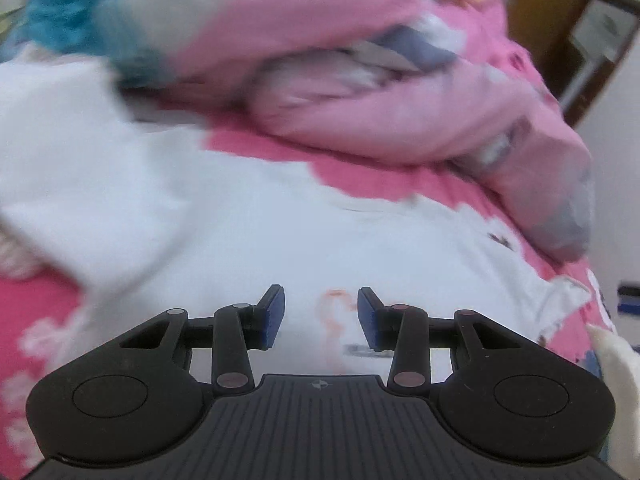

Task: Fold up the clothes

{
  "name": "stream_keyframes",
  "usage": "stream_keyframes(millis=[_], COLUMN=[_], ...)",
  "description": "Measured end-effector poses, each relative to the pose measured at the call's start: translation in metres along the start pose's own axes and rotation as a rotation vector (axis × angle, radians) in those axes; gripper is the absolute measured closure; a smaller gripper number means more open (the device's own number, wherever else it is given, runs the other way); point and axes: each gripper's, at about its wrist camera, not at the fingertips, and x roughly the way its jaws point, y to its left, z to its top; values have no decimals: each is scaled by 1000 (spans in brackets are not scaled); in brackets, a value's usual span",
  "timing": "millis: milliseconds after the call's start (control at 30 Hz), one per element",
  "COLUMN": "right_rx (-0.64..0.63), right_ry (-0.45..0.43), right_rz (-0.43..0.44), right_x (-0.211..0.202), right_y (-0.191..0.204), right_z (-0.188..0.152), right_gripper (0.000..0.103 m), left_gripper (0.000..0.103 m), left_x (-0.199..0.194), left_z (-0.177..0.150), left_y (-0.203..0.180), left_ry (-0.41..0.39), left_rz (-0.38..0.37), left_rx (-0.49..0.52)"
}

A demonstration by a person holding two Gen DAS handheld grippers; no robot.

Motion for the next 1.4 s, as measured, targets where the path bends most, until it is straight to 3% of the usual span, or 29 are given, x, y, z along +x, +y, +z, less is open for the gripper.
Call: stream_keyframes(millis=[167, 367, 567, 600, 633, 667, 767, 867, 967, 1067, 1100, 1200, 1400], right_rx=[91, 390, 346, 332, 324, 321, 194, -102, -467, -671, -705, -711, -472], right_ry=[-11, 98, 198, 217, 218, 201, 73, -5, 37, 166, 212, 320, 346], right_rz=[-73, -95, -132, -133, -127, -115, -55, 46, 107, 167, 178, 179, 130], right_x=[21, 73, 131, 139, 142, 141, 105, 60, 42, 51, 56, 70, 70], right_y=[-59, -127, -145, -147, -148, -148, -117, -50, 25, 73, 82, 89, 50], right_z=[60, 104, 111, 110, 108, 107, 106, 96, 63, 25, 14, -4, 37], right_gripper=[61, 58, 53, 64, 90, 95, 96, 96, 92, 66, 57, 57, 57], left_gripper=[63, 63, 63, 63, 63, 63, 63, 63, 63, 63, 63, 63, 63], left_x=[44, 90, 106, 107, 107, 107, 104, 101, 99, 99, 99, 103, 110], left_z=[-3, -31, -59, -62, -64, -66, -70, -72, -73, -75, -75, -76, -77], left_y=[-62, -107, -118, -118, -117, -116, -109, -100, -89, -82, -80, -78, -80], left_ry=[39, 115, 170, 177, 183, 189, 199, 207, 220, 220, 219, 210, 199], left_rz=[-51, -52, -32, -30, -30, -30, -33, -36, -34, -22, -19, -17, -18], left_rx=[48, 143, 199, 199, 199, 199, 186, 157, 113, 95, 90, 79, 90])
